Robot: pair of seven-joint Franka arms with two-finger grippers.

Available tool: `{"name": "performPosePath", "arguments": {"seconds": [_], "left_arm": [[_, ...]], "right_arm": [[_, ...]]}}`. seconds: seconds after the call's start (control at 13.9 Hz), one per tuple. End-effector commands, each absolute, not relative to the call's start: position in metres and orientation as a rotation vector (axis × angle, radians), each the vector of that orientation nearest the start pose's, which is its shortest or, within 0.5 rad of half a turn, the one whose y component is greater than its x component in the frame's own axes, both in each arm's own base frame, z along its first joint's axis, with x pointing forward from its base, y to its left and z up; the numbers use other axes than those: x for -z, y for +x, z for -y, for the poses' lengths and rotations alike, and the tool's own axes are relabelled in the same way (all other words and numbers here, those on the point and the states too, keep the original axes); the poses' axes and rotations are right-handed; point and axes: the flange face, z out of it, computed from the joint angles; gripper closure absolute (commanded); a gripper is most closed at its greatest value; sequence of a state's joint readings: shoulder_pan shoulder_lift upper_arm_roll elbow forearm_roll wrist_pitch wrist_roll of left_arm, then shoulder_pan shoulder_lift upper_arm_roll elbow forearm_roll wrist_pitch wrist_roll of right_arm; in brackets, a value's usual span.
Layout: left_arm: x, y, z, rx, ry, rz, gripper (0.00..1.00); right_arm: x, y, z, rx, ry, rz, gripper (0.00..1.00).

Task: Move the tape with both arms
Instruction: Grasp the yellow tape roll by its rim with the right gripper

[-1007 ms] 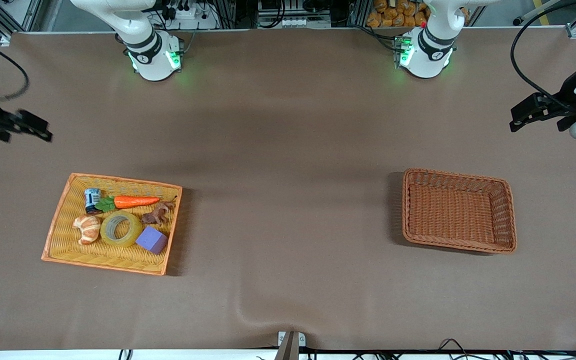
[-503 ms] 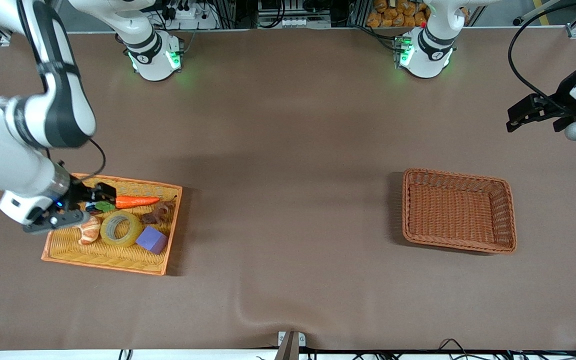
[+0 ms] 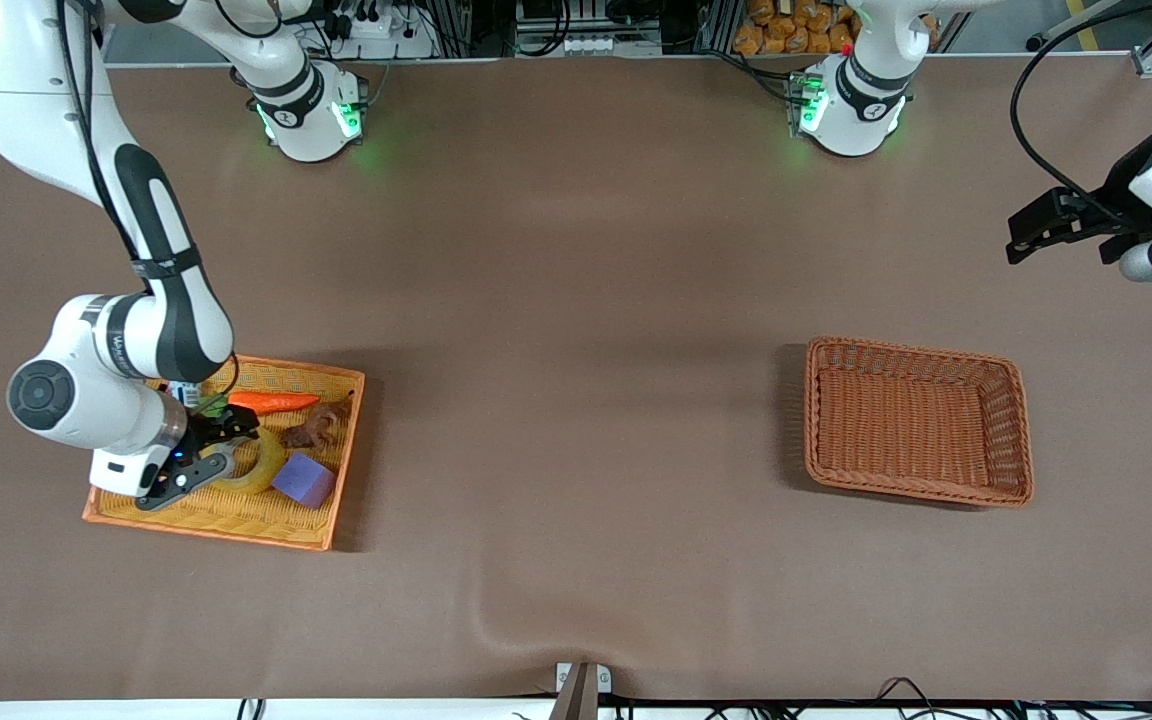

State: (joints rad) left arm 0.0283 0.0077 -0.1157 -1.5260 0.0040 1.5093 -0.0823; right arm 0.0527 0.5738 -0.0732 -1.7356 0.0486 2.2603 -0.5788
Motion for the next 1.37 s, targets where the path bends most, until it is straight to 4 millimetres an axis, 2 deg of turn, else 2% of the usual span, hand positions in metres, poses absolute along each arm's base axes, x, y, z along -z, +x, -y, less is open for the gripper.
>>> {"name": "performPosePath", "arguments": {"seconds": [0.0,0.14,0.29,0.36,0.5,0.58,0.72,0.79,0.93,1.15,1.29], "left_arm": [[-0.638,0.546,0.048,-0.050,-3.151,0.009,0.00],[-0.637,0.546,0.049,-0.052,-3.151,0.006,0.00],[-0.636,0.546,0.049,-0.057,-3.151,0.006,0.00],[-0.635,0.546,0.049,-0.059,-3.150,0.006,0.00],[-0.633,0.547,0.049,-0.064,-3.150,0.006,0.00],[-0.633,0.547,0.049,-0.064,-3.150,0.006,0.00],[-0.633,0.547,0.048,-0.064,-3.150,0.009,0.00],[-0.633,0.547,0.048,-0.067,-3.150,0.009,0.00],[-0.633,0.547,0.049,-0.064,-3.150,0.006,0.00],[-0.633,0.547,0.051,-0.064,-3.150,0.001,0.00],[-0.634,0.546,0.052,-0.064,-3.150,-0.003,0.00]], "right_arm": [[-0.228,0.661,0.000,-0.092,-2.973,0.917,0.00],[-0.222,0.660,0.000,-0.101,-2.962,0.946,0.00],[-0.207,0.656,0.001,-0.125,-2.950,0.963,0.00],[-0.203,0.654,0.002,-0.138,-2.949,0.962,0.18],[-0.202,0.654,0.001,-0.141,-2.954,0.937,0.84],[-0.202,0.654,-0.001,-0.144,-2.953,0.939,1.00],[-0.213,0.657,-0.007,-0.132,-2.950,0.954,1.00],[-0.229,0.660,-0.015,-0.120,-2.944,0.971,1.00],[-0.277,0.673,-0.024,-0.148,-2.924,0.987,1.00],[-0.353,0.693,-0.067,-0.169,-2.900,1.030,1.00],[-0.390,0.693,-0.111,-0.192,-2.914,0.987,1.00]]}}
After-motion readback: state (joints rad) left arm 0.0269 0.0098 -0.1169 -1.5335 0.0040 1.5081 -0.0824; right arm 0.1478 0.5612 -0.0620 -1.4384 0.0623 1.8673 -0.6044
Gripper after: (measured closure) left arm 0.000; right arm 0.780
